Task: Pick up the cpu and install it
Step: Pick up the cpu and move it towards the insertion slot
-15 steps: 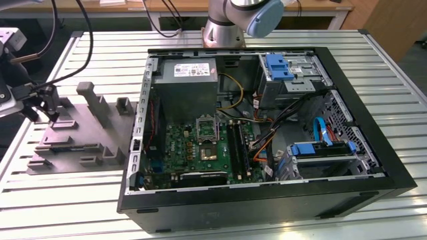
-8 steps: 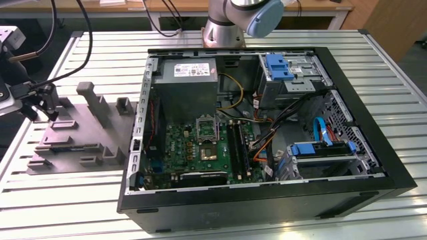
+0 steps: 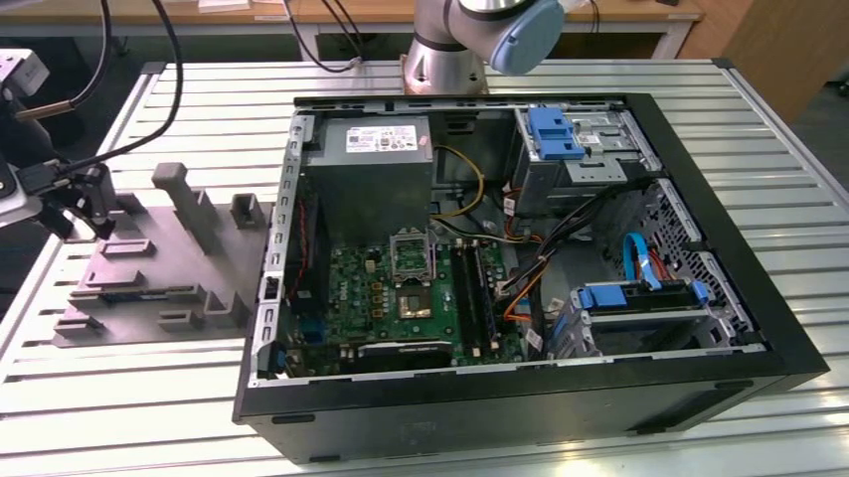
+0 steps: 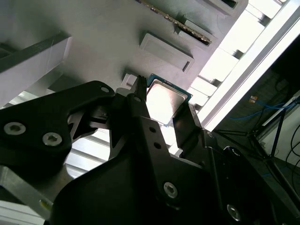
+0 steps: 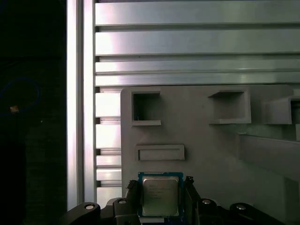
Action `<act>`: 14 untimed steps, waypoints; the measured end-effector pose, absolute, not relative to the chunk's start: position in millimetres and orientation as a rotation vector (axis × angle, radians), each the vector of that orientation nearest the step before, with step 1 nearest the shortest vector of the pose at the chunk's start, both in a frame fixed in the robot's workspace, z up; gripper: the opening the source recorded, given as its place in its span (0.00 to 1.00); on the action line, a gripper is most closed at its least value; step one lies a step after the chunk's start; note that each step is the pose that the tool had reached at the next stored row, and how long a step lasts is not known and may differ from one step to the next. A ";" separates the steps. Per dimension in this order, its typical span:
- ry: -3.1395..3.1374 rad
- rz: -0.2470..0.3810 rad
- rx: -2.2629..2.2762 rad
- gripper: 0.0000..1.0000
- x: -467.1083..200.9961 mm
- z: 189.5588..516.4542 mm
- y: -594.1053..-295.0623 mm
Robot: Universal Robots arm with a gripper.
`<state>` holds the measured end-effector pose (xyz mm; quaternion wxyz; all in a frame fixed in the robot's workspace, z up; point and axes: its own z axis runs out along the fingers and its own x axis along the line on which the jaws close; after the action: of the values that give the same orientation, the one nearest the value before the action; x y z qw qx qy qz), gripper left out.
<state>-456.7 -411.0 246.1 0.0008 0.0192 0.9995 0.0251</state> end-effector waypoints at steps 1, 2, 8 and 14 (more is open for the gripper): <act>3.138 0.079 0.060 0.47 -456.7 246.4 -411.0; 3.138 0.079 0.060 0.47 -456.7 246.7 -411.1; 3.138 0.079 0.060 0.47 -456.7 248.0 -411.0; 3.138 0.079 0.060 0.47 -456.7 249.7 -411.0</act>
<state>-456.7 -411.0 249.7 0.0009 0.0191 0.9995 0.0251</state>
